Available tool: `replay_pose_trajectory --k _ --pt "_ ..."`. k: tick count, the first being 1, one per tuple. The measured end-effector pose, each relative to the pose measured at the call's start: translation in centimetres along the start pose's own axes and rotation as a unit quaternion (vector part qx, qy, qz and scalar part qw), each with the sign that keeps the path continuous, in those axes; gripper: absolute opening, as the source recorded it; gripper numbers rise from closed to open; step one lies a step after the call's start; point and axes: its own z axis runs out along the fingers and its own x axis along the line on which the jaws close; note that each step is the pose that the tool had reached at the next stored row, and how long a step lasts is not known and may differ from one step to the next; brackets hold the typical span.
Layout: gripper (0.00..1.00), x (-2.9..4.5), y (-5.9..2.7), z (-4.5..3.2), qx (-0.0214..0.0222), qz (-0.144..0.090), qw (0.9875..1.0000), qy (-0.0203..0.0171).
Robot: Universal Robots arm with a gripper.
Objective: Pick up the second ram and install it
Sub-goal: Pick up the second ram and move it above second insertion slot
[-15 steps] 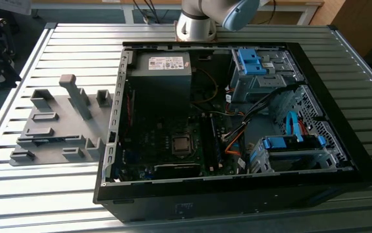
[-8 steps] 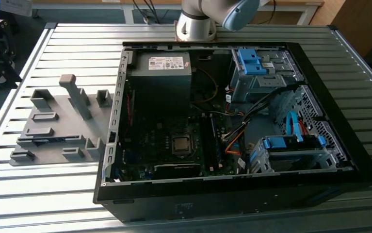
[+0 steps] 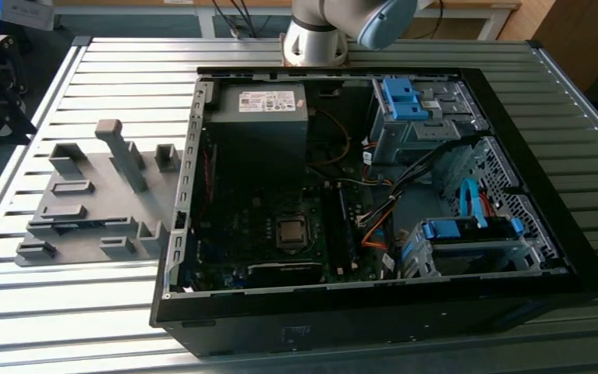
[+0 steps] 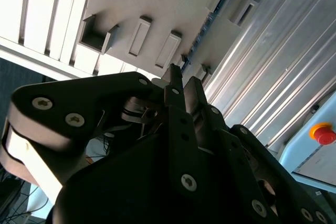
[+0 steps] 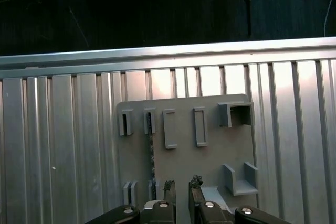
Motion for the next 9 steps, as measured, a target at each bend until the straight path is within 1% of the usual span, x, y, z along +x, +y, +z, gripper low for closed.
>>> replay_pose_trajectory --k 9 --pt "0.25 0.01 -0.01 0.27 0.0001 0.003 1.0 0.0001"
